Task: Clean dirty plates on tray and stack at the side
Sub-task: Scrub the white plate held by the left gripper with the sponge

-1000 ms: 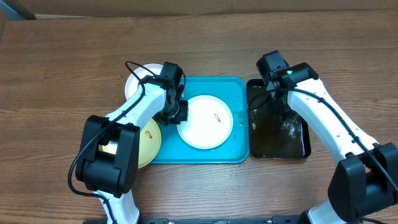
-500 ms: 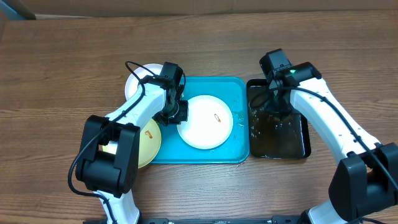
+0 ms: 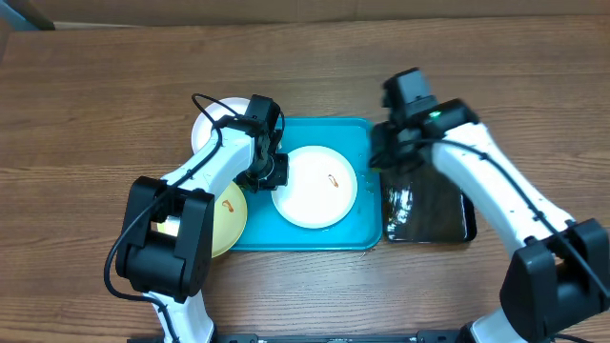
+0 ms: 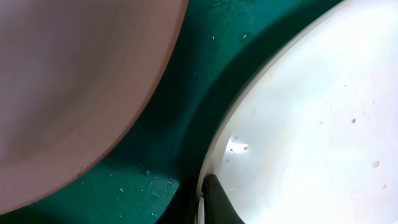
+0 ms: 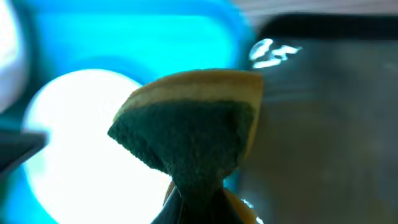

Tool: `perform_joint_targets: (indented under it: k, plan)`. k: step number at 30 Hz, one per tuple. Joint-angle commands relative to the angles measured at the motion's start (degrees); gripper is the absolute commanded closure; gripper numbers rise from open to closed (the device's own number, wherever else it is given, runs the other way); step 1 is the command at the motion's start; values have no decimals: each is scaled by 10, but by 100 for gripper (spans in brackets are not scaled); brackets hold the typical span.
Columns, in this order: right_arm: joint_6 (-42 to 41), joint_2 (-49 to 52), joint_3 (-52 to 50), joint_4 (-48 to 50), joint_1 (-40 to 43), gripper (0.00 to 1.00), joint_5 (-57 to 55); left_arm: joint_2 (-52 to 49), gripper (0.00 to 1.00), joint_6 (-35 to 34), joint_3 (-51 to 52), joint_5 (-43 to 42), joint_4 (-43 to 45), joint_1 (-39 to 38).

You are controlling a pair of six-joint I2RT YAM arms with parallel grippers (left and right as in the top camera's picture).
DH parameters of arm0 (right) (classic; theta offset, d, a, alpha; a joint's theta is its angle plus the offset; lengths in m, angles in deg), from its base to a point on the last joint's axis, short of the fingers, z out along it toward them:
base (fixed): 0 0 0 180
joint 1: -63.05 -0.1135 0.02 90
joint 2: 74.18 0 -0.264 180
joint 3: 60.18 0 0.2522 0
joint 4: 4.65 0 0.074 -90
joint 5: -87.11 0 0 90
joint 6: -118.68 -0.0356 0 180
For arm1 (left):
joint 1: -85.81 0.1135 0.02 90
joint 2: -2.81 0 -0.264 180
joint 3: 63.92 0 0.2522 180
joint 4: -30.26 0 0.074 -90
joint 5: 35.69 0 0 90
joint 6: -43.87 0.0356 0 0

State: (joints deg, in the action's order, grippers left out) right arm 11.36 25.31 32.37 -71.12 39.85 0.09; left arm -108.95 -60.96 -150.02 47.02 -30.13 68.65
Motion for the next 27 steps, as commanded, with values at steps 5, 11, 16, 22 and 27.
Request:
perform_joint_targets:
  k: [5, 11, 16, 22, 27]
  plan:
    - [13, 14, 0, 37, -137, 96, -186, -17, 96, 0, 17, 13, 2, -3]
    - [13, 74, 0, 55, -176, 96, -249, -17, 95, 0, 17, 13, 2, -3]
    - [13, 130, 0, 78, -176, 96, -248, -17, 95, 0, 17, 13, 2, -3]
    - [13, 176, 0, 90, -176, 95, -231, -17, 94, 0, 17, 13, 2, -3]
    - [13, 199, 0, 95, -176, 95, -151, -17, 94, 0, 17, 13, 2, -3]
